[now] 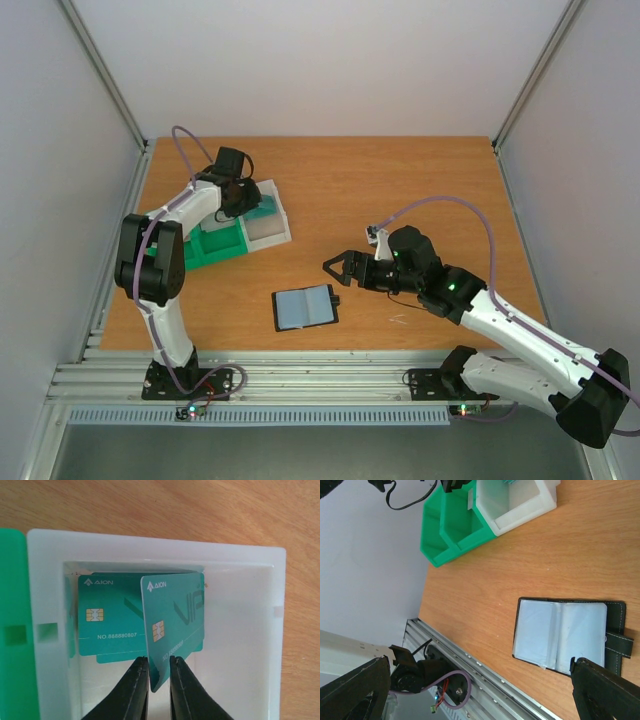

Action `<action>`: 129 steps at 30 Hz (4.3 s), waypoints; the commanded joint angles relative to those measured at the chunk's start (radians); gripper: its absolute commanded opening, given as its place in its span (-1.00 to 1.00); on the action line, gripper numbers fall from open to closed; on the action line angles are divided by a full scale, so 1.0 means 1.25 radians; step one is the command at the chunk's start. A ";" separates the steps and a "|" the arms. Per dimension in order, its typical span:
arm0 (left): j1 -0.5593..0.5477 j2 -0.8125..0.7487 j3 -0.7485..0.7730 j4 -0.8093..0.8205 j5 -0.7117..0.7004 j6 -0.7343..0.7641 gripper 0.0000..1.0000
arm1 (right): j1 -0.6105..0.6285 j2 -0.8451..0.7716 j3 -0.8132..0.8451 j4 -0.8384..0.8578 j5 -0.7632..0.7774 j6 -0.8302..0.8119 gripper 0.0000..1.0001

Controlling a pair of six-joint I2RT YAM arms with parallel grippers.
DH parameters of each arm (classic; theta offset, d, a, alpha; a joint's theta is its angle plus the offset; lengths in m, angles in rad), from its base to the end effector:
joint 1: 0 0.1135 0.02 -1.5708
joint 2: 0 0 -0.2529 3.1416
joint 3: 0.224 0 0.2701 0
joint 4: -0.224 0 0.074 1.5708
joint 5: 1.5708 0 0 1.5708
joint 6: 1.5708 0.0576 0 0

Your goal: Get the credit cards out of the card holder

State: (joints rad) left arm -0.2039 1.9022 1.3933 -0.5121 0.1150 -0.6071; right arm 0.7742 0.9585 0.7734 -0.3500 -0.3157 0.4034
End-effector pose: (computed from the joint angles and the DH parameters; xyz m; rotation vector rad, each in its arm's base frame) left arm 0.4198 -0.0936 0.1648 -0.4880 2.6024 -0.4346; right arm 0.1700 0.1913 0.2653 -0.6135 2.1676 1.0068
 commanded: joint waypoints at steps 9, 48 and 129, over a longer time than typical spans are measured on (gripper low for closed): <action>0.002 -0.067 0.035 -0.062 -0.047 0.041 -0.29 | 0.003 0.005 0.005 -0.012 -0.021 0.003 0.97; -0.133 -0.656 -0.621 0.052 0.327 -0.146 -0.02 | 0.006 0.360 -0.048 0.040 -0.067 -0.094 -0.33; -0.326 -0.734 -0.559 -0.026 0.077 -0.221 0.74 | 0.039 0.276 -0.007 -0.078 0.085 -0.090 -0.16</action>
State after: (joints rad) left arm -0.6079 1.0691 0.5999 -0.2871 0.3557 -0.9905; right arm 0.8185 1.4048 0.6971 -0.3317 -0.3016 0.3077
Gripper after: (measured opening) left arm 0.703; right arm 0.323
